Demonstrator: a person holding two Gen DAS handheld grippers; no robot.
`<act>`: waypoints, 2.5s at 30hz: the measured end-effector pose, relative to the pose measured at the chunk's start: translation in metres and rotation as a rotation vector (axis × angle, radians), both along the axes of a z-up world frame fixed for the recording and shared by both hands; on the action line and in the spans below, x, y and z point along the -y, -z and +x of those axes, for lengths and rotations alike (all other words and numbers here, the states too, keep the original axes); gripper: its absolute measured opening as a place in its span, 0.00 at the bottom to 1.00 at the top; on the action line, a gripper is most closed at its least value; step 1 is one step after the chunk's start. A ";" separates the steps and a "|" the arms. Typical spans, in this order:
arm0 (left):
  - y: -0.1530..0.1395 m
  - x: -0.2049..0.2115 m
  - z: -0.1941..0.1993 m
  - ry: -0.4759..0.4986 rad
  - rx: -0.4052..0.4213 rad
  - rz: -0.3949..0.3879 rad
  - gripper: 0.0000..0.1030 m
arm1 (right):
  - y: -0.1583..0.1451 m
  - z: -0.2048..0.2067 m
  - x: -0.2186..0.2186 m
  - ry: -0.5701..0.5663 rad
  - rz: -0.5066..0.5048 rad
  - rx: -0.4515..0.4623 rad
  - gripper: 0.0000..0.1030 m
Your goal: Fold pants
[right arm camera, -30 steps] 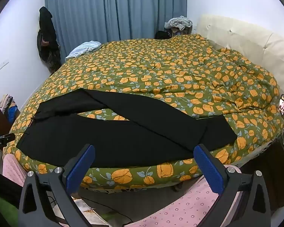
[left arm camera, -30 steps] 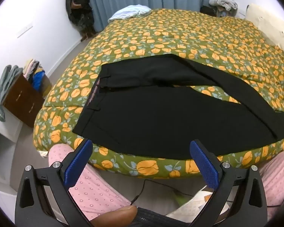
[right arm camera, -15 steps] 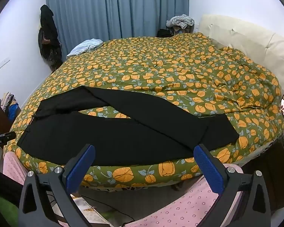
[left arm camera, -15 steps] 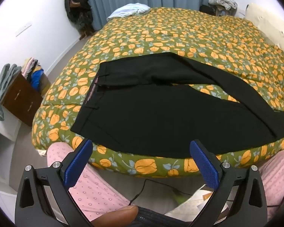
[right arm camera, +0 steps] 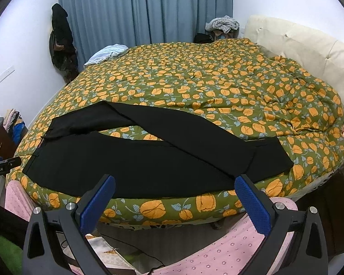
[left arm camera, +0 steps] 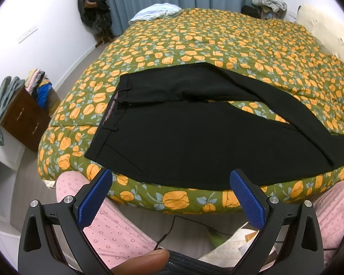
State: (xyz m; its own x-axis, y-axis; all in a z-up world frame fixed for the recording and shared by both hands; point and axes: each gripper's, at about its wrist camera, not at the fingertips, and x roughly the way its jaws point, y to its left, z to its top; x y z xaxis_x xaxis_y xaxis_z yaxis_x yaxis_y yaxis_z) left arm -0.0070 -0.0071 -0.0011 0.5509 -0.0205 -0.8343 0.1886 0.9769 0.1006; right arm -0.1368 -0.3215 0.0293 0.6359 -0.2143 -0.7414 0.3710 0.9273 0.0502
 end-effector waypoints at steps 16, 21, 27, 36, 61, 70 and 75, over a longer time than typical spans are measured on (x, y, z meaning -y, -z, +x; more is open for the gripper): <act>0.001 -0.003 -0.001 0.000 -0.006 -0.001 0.99 | 0.004 0.006 -0.003 -0.020 0.005 -0.013 1.00; 0.003 -0.003 0.002 0.002 -0.016 0.002 0.99 | 0.006 0.008 -0.002 -0.022 0.011 -0.022 1.00; 0.003 0.002 0.005 0.006 -0.022 0.004 0.99 | 0.007 0.008 -0.001 -0.024 0.014 -0.024 1.00; 0.005 0.002 0.007 -0.001 -0.029 0.004 0.99 | 0.011 0.013 -0.004 -0.036 0.020 -0.040 1.00; 0.004 -0.001 0.008 -0.008 -0.030 -0.003 0.99 | 0.015 0.018 -0.009 -0.050 0.033 -0.055 1.00; 0.005 -0.001 0.008 -0.006 -0.035 -0.001 0.99 | 0.017 0.021 -0.008 -0.059 0.041 -0.065 1.00; 0.006 0.000 0.008 -0.007 -0.034 0.001 0.99 | 0.017 0.023 -0.009 -0.066 0.039 -0.066 1.00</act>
State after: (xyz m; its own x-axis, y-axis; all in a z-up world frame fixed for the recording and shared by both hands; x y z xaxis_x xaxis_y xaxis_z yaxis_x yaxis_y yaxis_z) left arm 0.0014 -0.0068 -0.0068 0.5220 -0.0163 -0.8528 0.1852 0.9781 0.0947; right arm -0.1141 -0.3127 0.0122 0.5970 -0.1443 -0.7891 0.3132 0.9476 0.0637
